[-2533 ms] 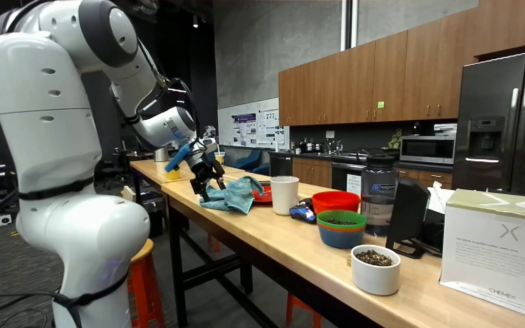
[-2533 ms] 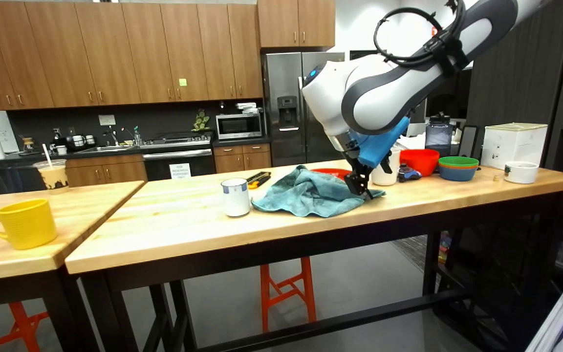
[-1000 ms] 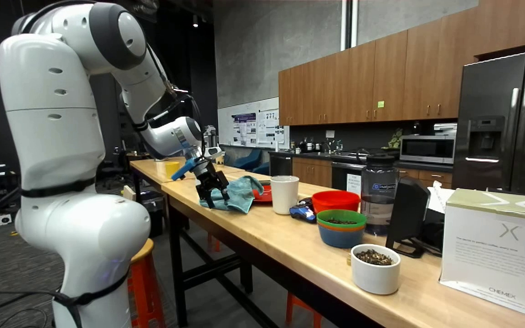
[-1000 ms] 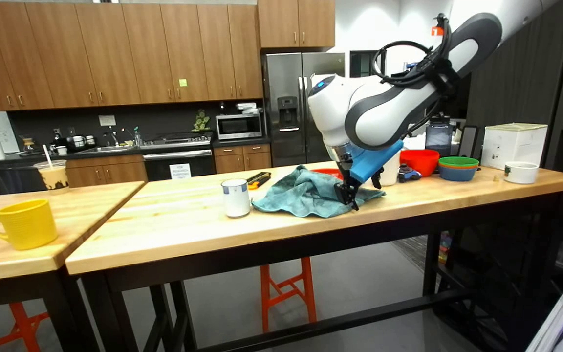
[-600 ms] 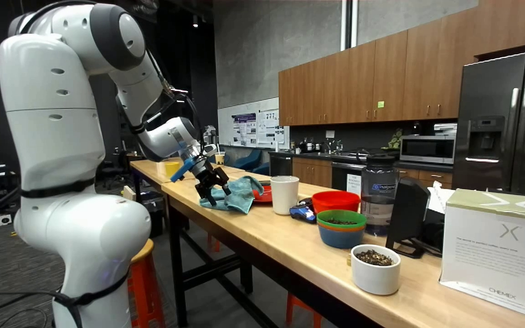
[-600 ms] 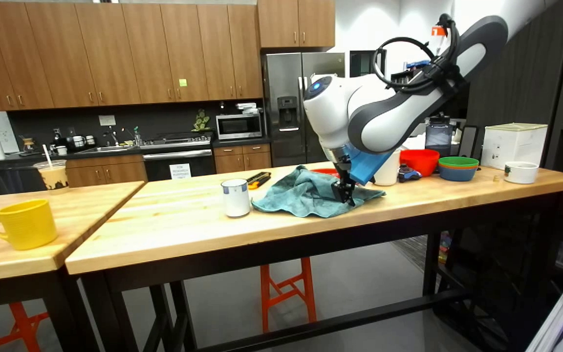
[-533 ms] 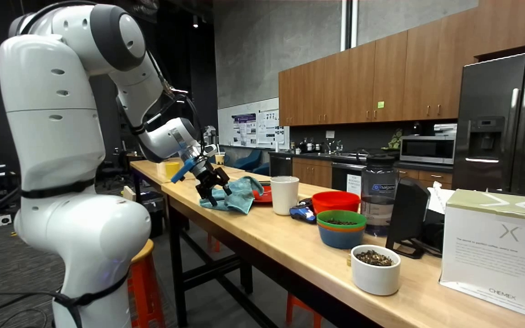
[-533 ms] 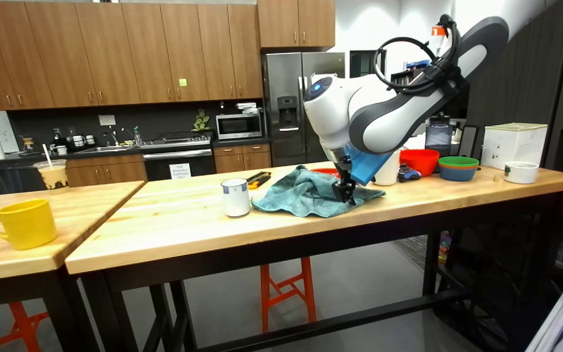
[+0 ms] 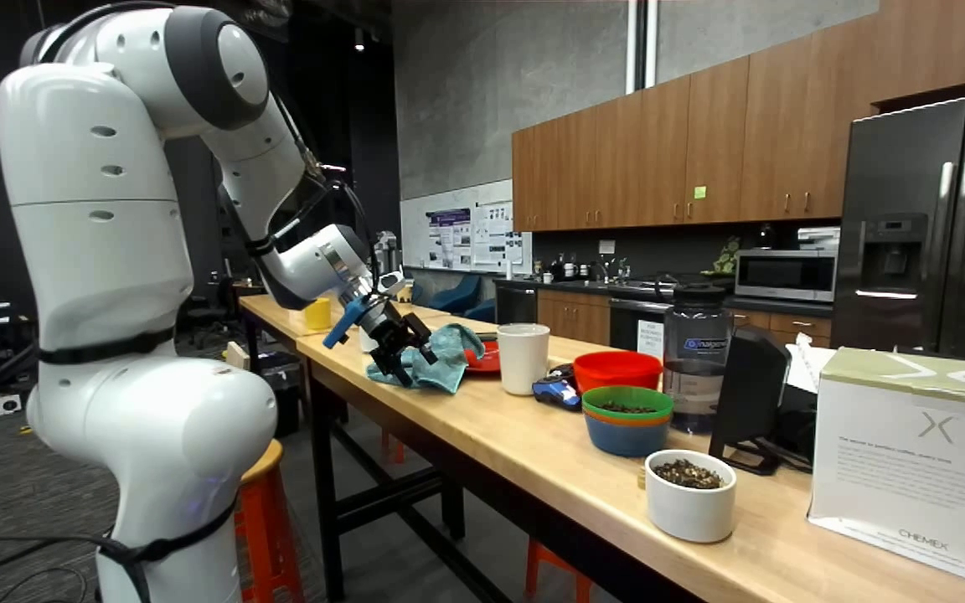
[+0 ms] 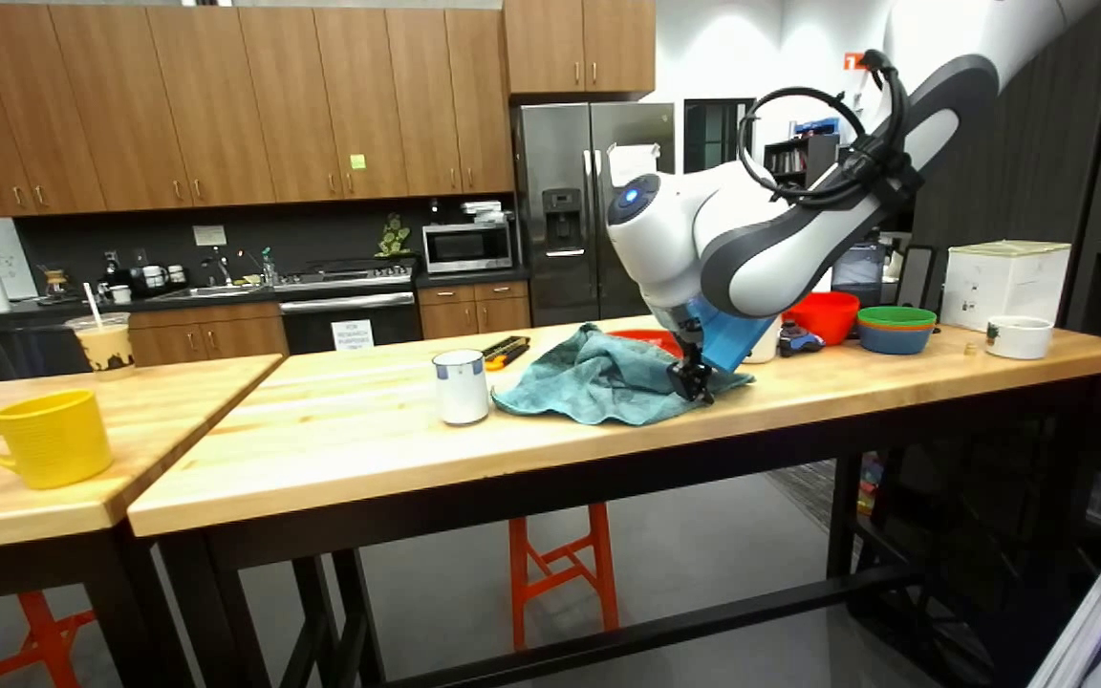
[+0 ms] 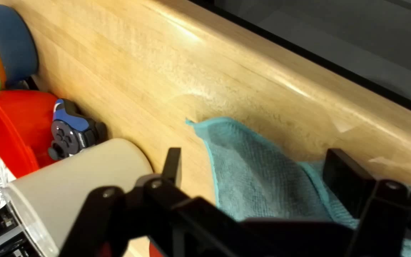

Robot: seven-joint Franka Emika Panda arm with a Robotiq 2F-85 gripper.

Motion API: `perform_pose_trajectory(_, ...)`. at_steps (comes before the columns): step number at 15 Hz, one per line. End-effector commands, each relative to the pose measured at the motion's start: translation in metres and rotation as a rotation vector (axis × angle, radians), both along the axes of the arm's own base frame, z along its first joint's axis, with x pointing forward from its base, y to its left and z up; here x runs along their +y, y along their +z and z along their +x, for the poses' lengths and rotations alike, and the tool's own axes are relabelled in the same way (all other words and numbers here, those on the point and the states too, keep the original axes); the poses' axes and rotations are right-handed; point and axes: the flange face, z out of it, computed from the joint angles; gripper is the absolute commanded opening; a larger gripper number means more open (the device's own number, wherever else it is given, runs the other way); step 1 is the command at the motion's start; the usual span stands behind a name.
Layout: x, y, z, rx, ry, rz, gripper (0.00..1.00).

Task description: Put the cloth on the plate

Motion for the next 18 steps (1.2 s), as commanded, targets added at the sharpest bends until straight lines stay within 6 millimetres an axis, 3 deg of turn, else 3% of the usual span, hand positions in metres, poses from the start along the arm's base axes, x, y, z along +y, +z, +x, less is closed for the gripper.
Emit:
perform_pose_trajectory(1, -0.0146, -0.0096, -0.0087, -0.021, -0.033, -0.025, 1.00)
perform_pose_trajectory(3, -0.0159, -0.0099, -0.0092, -0.035, -0.041, -0.023, 1.00)
perform_pose_trajectory(4, -0.0164, -0.0102, -0.0092, -0.041, -0.042, -0.023, 0.75)
perform_pose_trajectory(5, -0.0166, -0.0107, -0.0088, -0.049, -0.042, -0.021, 0.74)
perform_pose_trajectory(7, -0.0156, -0.0106, -0.0075, -0.058, -0.038, -0.016, 0.62)
perform_pose_trajectory(14, -0.0122, -0.0147, -0.0062, -0.067, 0.010, -0.012, 0.06)
perform_pose_trajectory(15, -0.0118, -0.0160, -0.0065, -0.067, 0.017, -0.012, 0.01)
perform_pose_trajectory(18, -0.0087, -0.0157, -0.0064, -0.056, 0.054, -0.018, 0.00)
